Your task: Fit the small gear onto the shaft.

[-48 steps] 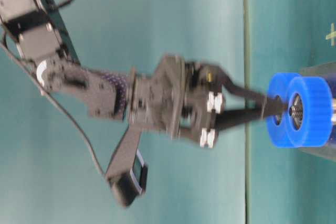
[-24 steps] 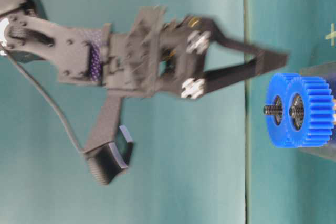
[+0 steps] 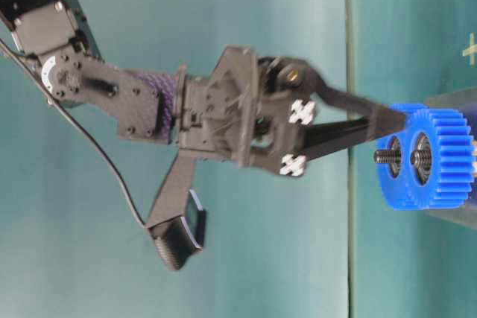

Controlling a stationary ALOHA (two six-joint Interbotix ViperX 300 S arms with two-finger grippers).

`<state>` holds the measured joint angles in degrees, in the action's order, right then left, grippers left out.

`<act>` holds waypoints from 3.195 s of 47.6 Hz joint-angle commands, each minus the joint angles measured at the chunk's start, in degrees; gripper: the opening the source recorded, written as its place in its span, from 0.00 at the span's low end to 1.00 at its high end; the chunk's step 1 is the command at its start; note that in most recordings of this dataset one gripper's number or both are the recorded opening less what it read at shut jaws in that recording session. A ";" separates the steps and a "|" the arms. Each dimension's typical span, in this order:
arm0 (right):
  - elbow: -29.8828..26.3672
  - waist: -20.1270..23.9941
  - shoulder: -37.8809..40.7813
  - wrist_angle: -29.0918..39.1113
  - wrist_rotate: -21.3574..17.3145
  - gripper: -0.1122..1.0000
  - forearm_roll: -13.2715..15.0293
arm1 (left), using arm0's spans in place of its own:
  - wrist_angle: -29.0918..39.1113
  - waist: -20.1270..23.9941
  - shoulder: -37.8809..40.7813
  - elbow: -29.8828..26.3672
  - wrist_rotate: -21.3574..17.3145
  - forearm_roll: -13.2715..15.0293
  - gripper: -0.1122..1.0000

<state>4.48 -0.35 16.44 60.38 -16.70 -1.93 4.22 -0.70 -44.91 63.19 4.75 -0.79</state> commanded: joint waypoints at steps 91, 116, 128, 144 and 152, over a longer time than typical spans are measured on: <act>30.32 0.88 -30.94 -31.20 0.26 0.30 4.22 | -10.28 -1.14 -0.09 0.97 2.02 -0.18 0.10; 32.26 1.05 -31.73 -32.08 0.26 0.55 4.22 | -10.28 -1.14 -0.26 1.32 2.11 -0.18 0.10; 33.57 1.14 -33.05 -33.84 0.09 0.55 3.78 | -10.28 -1.23 -0.88 1.85 2.29 -0.18 0.10; 34.63 1.14 -33.05 -37.88 0.00 0.55 3.78 | -10.28 -1.14 -0.88 2.02 2.37 -0.18 0.10; 34.80 1.23 -33.05 -38.14 -0.09 0.55 3.69 | -10.20 -0.97 -0.88 2.37 2.46 -0.18 0.10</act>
<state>39.73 0.62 -15.47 22.76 -17.05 1.93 -5.54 -1.76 -45.88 66.27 7.12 -0.79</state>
